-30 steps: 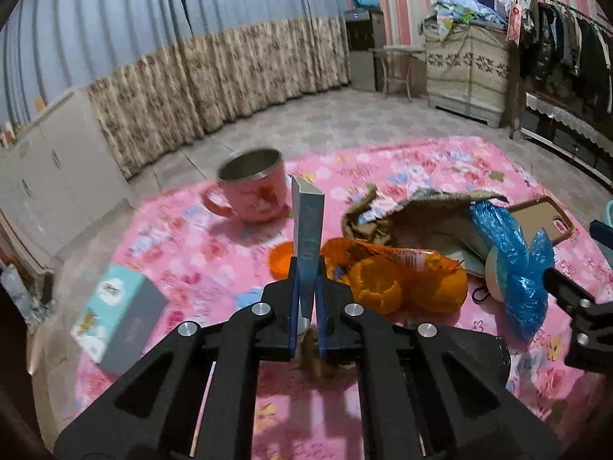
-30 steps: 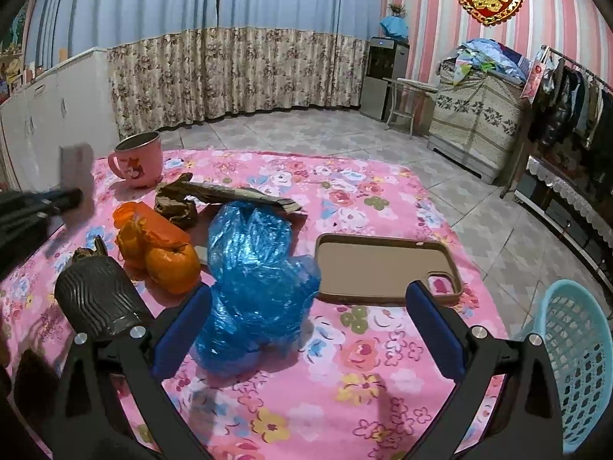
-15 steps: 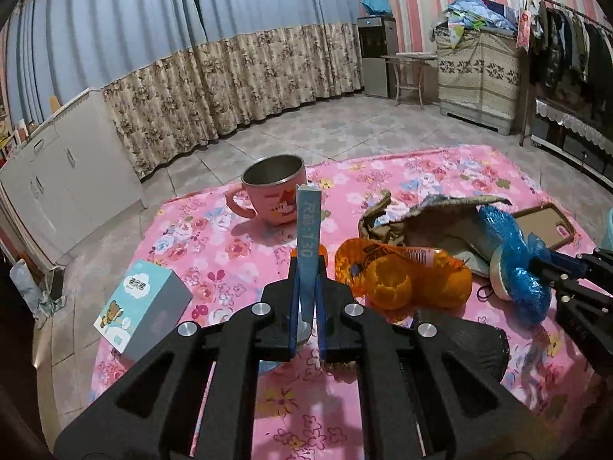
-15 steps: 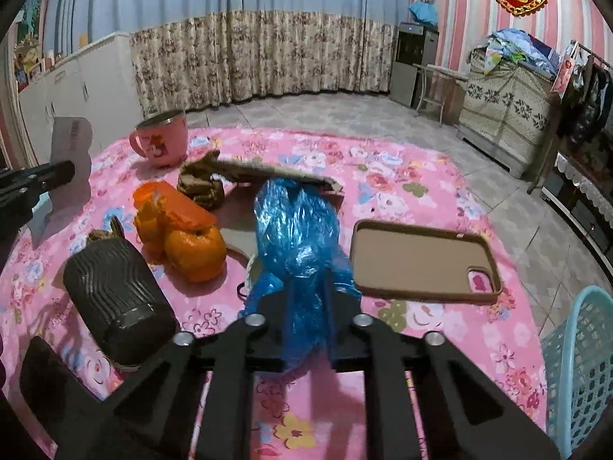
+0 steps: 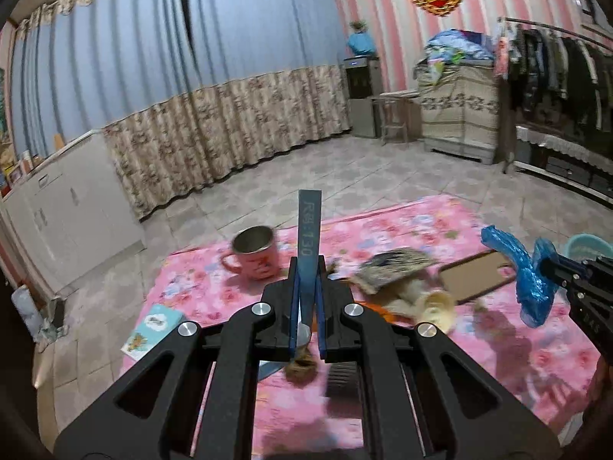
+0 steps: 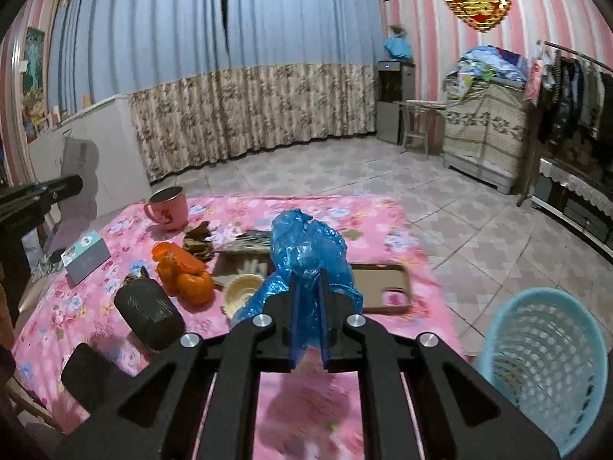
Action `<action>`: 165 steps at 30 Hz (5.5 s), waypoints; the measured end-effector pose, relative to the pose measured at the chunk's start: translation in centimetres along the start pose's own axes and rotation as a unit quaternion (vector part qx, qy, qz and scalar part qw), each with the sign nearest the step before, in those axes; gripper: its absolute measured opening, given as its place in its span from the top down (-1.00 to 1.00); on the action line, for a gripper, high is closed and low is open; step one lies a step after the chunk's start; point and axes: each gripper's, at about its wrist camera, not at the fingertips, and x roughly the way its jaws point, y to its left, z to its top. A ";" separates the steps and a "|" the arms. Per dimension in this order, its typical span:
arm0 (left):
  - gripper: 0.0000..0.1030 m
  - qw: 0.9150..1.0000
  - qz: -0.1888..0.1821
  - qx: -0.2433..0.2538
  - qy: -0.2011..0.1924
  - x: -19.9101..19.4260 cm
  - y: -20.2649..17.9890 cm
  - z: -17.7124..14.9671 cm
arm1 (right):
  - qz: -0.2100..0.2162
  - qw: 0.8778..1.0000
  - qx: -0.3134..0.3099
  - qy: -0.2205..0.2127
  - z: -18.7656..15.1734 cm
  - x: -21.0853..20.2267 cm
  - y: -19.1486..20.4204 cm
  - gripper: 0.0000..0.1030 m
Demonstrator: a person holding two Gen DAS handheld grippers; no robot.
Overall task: Collect trash
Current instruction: 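Carry the blue bag with the right gripper and release it into the blue basket, then grasp the black ribbed cylinder with the left gripper while the right gripper returns to the table, then grasp the cream round lid with the right gripper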
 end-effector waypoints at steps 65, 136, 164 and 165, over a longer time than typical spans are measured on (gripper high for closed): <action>-0.80 0.985 -0.165 0.054 -0.007 0.1 -22.8 -0.4 | -0.235 0.960 0.146 0.038 -6.3 -4.9 -23.4 -0.24; -0.48 0.989 -0.083 -0.010 0.120 7.4 -1.7 -8.6 | -0.079 0.995 0.024 0.052 -2.3 6.8 0.9 -0.64; -0.49 0.991 0.010 -0.105 0.079 7.9 6.1 -6.8 | 0.011 0.986 -0.006 0.167 -3.5 15.8 7.6 -0.59; -0.49 0.991 0.012 -0.104 0.079 7.9 6.1 -6.8 | 0.012 0.986 -0.010 0.166 -3.4 15.8 7.8 -0.37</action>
